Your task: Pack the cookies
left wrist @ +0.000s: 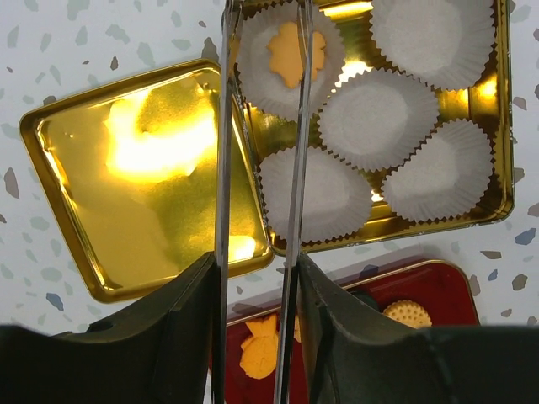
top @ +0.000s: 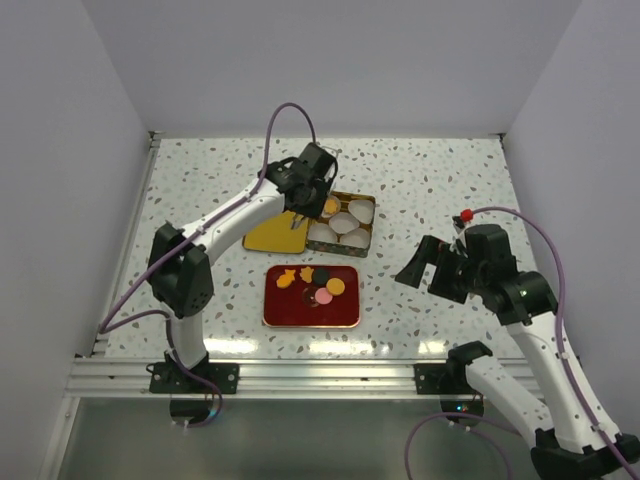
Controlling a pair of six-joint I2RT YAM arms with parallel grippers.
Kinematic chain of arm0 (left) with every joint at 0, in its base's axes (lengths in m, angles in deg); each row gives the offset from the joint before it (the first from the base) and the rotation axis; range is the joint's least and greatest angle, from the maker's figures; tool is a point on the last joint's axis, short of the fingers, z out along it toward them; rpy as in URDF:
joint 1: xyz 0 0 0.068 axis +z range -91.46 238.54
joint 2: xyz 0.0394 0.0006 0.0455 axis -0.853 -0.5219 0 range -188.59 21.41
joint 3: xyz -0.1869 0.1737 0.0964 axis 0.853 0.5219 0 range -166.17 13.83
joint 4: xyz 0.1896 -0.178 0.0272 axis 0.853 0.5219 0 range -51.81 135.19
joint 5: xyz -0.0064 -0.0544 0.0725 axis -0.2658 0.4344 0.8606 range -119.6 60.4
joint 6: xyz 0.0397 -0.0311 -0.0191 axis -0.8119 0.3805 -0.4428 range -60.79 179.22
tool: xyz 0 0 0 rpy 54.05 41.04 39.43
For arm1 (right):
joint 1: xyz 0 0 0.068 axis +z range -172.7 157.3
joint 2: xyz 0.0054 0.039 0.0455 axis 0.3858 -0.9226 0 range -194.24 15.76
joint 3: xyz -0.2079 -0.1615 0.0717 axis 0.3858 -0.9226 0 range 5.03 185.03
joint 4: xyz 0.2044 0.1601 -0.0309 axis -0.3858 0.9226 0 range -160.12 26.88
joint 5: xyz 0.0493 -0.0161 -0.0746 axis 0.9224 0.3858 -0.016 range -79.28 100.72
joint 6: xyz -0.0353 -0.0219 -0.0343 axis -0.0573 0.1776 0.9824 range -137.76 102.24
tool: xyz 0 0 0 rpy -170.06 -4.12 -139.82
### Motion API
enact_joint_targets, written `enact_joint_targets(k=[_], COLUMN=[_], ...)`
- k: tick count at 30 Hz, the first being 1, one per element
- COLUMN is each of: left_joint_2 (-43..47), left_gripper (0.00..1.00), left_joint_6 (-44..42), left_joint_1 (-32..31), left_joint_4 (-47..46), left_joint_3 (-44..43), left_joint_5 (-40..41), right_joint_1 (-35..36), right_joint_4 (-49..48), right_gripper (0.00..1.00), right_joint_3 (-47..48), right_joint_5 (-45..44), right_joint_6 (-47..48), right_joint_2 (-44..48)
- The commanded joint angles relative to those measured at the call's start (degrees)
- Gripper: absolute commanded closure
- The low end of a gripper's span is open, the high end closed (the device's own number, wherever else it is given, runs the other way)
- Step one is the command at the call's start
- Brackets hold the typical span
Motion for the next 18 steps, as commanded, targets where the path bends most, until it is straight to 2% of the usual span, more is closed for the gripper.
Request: enact_joint_targets(k=[1, 6, 10, 14, 18], left_joint_2=[2.23, 6.96, 13.12, 21.19, 27.27], left_gripper=[0.54, 0.54, 0.53, 0.52, 0.51], left_joint_6=[-0.95, -0.87, -2.0, -3.68, -3.42], left_joint_1=[0.47, 2.92, 4.16, 3.98, 3.63], left_joint_4=[-2.6, 0.55, 3.02, 4.6, 8.2], left_joint_3=[-0.68, -1.91, 0.89, 8.61, 15.48], left_joint_5=[-0.6, -1.82, -1.83, -5.42, -6.75], right_joint_1=[0.13, 0.21, 0.13, 0.13, 0.13], right_joint_4=[-2.6, -4.88, -6.99, -7.87, -11.38], right_gripper=[0.01, 0.01, 0.01, 0.01, 0.01], right_joint_3=[-0.49, -1.89, 0.29, 3.02, 0.93], right_joint_5=[0.47, 1.79, 2.76, 3.37, 4.86], right_joint_6=[-1.9, -3.13, -0.5, 3.01, 2.06], right_joint_2=[-0.46, -0.19, -1.42, -4.66, -6.95])
